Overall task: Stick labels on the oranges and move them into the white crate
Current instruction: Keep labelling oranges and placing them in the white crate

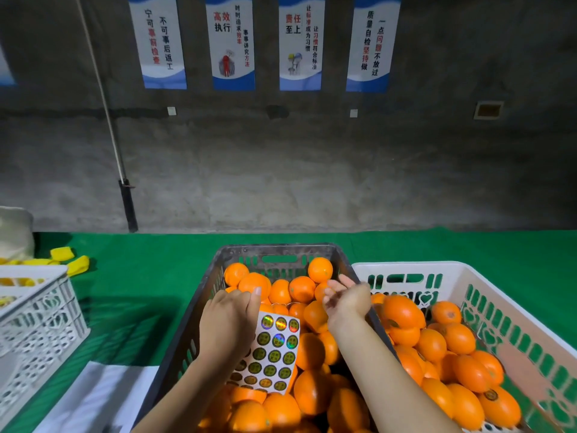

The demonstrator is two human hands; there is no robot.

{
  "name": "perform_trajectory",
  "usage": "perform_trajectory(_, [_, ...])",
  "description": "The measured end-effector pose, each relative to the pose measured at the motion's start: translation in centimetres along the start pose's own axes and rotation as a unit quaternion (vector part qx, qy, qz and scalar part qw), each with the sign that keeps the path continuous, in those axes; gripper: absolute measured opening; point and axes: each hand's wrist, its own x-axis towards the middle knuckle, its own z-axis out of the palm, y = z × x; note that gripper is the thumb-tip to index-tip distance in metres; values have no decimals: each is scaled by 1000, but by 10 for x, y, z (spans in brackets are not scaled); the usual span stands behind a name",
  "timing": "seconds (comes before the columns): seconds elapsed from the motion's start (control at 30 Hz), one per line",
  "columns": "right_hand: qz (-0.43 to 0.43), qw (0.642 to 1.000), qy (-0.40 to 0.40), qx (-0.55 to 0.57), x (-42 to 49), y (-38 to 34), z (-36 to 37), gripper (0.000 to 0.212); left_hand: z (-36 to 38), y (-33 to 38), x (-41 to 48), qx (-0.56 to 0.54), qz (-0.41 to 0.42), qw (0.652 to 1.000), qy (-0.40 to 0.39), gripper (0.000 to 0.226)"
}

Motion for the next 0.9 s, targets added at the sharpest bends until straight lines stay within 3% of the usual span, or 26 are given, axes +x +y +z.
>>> perform_trajectory(0.07, [-85, 969, -73, -218, -9, 4, 5, 28, 0, 1, 0, -21, -33, 999, -2, 50])
perform_trajectory(0.13, [-199, 868, -208, -405, -20, 14, 7, 27, 0, 1, 1, -44, -59, 997, 2, 50])
perform_trajectory(0.23, [-214, 707, -393, -548, -31, 30, 5, 30, -1, -2, 1, -95, -103, 990, 16, 54])
perform_trajectory(0.3, [-200, 653, -442, -581, -32, 36, 3, 36, 0, -4, 1, -139, -163, 977, 20, 54])
perform_trajectory(0.37, [-175, 659, -456, -571, -32, 34, 4, 45, 1, -3, 2, -161, -197, 967, 24, 54])
perform_trajectory(0.43, [-143, 696, -449, -541, -33, 28, 5, 50, -4, -3, 5, -173, -191, 965, 46, 48])
perform_trajectory(0.53, [-104, 760, -408, -495, -27, 20, 2, 29, -10, -2, 6, -132, -184, 970, 86, 27])
perform_trajectory(0.67, [-56, 829, -370, -417, -19, 18, 0, 13, -10, 3, 1, -88, -142, 982, 88, 45])
perform_trajectory(0.9, [-28, 857, -362, -366, -14, 14, 0, 13, 2, 2, -2, -70, -42, 997, 18, 28])
